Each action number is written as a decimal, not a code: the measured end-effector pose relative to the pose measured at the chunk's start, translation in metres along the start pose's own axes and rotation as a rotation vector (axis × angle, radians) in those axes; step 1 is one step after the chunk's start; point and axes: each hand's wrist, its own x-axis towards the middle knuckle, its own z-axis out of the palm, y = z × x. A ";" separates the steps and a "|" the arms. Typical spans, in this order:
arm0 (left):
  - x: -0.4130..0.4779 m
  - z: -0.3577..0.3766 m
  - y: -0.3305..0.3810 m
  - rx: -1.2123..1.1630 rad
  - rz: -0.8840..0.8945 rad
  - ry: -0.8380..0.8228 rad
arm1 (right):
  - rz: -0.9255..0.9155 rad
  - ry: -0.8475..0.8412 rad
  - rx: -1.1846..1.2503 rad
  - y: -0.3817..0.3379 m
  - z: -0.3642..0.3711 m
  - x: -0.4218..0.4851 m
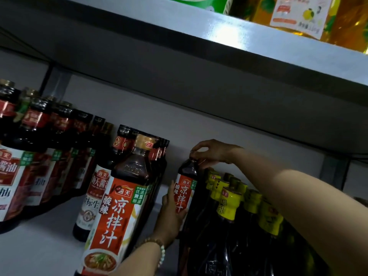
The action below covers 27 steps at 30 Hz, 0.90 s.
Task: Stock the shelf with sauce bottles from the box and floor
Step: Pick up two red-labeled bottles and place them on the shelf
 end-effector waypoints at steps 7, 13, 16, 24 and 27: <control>0.009 0.001 -0.012 -0.050 0.017 0.015 | -0.018 0.026 0.070 0.010 0.002 0.012; 0.011 0.003 -0.014 -0.052 0.017 0.034 | -0.003 0.063 0.051 0.012 0.005 0.014; 0.010 0.002 -0.017 -0.086 0.018 0.013 | 0.013 0.075 0.085 0.013 0.007 0.013; 0.008 0.002 -0.017 -0.151 0.000 0.009 | 0.024 0.125 0.059 0.009 0.011 0.010; 0.008 0.003 -0.017 -0.176 -0.028 -0.003 | 0.047 0.118 0.029 0.005 0.010 0.009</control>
